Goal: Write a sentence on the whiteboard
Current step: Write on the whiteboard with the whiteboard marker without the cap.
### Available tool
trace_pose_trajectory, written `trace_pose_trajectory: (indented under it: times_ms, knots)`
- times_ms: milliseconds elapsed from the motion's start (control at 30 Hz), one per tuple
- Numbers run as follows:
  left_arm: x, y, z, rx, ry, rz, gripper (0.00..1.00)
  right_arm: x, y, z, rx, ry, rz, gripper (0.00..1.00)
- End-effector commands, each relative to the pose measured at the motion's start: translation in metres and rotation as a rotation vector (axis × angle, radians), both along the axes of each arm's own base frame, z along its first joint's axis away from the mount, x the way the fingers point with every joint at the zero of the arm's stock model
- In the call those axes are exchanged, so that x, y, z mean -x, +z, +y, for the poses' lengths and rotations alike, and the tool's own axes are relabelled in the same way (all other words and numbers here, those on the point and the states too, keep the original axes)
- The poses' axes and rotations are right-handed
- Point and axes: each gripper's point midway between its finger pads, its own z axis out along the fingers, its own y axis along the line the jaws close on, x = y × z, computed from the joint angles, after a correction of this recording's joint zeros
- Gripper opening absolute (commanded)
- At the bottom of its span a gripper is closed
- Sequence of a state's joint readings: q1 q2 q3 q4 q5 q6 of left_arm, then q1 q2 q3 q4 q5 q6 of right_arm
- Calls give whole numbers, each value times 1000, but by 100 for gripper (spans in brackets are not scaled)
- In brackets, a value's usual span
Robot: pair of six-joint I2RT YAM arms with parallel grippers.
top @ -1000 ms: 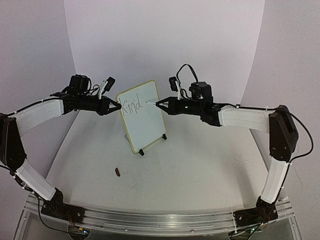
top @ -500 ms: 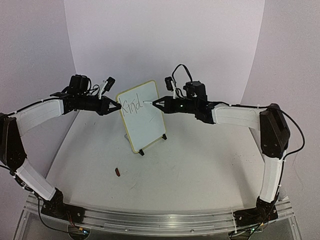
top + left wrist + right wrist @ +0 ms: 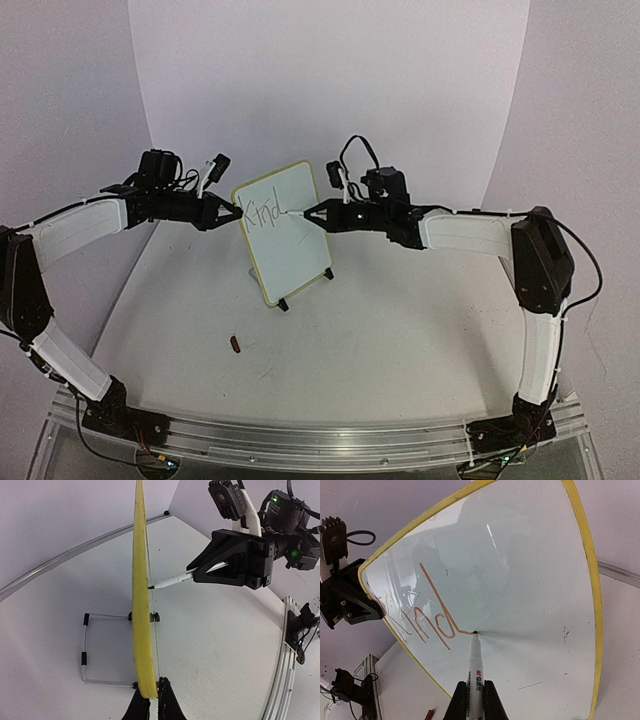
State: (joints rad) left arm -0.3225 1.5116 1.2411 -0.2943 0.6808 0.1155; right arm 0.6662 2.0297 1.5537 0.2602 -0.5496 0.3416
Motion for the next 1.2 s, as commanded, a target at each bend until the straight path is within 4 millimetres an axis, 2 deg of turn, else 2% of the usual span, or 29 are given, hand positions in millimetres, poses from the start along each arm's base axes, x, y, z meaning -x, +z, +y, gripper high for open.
trace_pose_trajectory:
  times_ms: [0,633,1167]
  knots:
    - [-6,-7,0,-36,-3,-15,0,-4,17,8,-27,13,-33,0]
    - [-5,-7,0,-35,-4,-14,0,-15,44,6,-68,-41,-89,0]
    - [-5,-7,0,-34,-4,-14,0,-24,28,-6,-38,-132,-65,0]
